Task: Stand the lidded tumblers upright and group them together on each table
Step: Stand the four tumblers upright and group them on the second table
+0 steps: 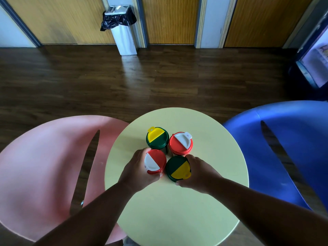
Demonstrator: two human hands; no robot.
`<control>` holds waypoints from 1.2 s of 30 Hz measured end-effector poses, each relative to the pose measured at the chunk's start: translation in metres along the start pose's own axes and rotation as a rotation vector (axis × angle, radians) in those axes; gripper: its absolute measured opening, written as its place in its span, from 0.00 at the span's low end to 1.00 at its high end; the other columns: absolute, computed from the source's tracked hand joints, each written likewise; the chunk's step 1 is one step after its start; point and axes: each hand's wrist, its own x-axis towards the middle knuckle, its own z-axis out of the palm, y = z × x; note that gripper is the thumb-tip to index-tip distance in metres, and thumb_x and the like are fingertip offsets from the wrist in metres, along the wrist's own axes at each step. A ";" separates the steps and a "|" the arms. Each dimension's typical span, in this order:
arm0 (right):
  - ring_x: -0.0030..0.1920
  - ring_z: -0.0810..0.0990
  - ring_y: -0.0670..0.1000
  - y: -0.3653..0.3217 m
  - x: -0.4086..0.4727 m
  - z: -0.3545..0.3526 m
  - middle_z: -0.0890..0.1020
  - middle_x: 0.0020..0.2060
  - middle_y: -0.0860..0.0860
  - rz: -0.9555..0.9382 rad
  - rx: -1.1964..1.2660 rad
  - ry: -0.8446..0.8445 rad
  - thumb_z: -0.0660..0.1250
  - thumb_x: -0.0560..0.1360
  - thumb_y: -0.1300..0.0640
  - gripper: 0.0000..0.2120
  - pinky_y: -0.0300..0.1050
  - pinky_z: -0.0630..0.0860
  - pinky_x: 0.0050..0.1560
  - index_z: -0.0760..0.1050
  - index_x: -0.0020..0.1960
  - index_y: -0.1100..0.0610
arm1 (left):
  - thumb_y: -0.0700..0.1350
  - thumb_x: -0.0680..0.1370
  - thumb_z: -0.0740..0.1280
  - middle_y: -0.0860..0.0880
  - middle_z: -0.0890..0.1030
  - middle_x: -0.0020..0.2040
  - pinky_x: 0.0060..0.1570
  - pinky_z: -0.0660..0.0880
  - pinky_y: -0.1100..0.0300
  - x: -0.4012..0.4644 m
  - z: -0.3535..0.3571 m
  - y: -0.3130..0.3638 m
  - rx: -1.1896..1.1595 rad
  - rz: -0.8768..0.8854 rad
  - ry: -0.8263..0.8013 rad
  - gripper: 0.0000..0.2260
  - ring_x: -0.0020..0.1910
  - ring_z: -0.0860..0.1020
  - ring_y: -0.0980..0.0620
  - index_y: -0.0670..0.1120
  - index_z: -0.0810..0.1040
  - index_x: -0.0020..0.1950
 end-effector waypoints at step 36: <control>0.63 0.74 0.50 -0.016 -0.010 -0.055 0.76 0.62 0.47 0.007 -0.153 0.261 0.60 0.78 0.40 0.22 0.48 0.77 0.54 0.69 0.69 0.47 | 0.59 0.73 0.63 0.54 0.82 0.48 0.45 0.78 0.55 0.049 -0.044 0.040 0.226 0.316 0.055 0.17 0.49 0.80 0.49 0.50 0.82 0.52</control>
